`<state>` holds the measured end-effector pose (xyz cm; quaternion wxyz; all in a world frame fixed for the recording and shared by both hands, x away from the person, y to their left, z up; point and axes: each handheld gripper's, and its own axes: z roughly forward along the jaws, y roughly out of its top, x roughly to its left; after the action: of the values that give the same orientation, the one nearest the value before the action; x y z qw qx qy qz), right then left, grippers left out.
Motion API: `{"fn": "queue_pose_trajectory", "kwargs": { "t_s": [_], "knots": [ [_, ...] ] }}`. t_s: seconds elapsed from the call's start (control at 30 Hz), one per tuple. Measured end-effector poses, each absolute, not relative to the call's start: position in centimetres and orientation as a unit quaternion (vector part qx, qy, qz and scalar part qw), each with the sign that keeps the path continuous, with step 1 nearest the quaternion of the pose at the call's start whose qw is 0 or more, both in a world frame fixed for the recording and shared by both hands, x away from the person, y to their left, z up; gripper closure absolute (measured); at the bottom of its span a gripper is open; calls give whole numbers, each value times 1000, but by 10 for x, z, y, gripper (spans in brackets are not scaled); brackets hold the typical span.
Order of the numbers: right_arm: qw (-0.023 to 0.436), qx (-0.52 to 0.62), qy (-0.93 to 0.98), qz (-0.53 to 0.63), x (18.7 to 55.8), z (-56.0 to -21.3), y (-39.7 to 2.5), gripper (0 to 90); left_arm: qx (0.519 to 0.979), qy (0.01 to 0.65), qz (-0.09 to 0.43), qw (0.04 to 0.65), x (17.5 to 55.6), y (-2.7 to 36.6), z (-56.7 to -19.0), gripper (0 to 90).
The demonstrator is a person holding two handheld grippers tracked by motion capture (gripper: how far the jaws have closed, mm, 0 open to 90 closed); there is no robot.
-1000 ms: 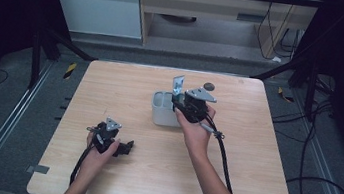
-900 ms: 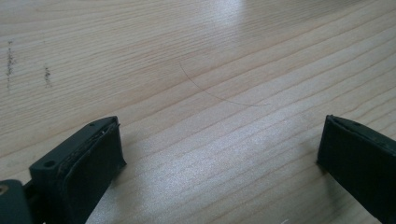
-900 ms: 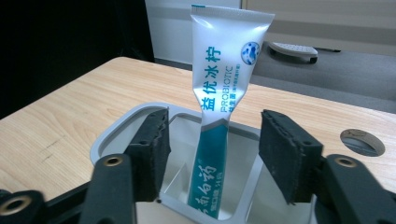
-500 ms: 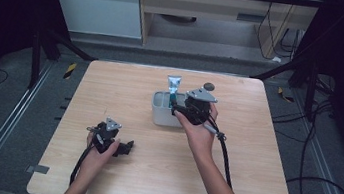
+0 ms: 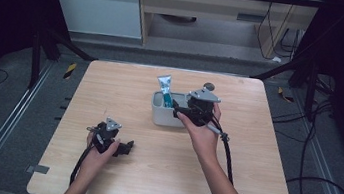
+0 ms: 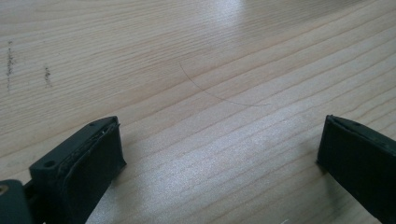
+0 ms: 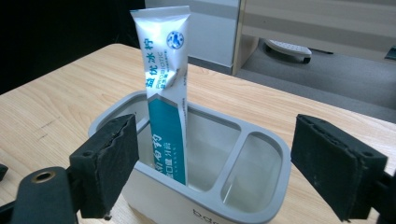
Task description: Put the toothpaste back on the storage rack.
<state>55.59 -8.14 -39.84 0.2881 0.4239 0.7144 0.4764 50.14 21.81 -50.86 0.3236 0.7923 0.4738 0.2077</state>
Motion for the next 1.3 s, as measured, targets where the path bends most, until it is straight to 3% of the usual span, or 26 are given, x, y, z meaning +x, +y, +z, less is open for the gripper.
{"fn": "queue_pose_trajectory", "kwargs": {
  "t_s": [0.77, 1.3],
  "knots": [
    [291, 429, 718, 466, 548, -393, -115, 107, 792, 474, 208, 324, 501, 218, -509, 0],
    [297, 448, 720, 439, 542, -410, -156, 102, 792, 474, 208, 324, 501, 218, -509, 0]
  ]
}}
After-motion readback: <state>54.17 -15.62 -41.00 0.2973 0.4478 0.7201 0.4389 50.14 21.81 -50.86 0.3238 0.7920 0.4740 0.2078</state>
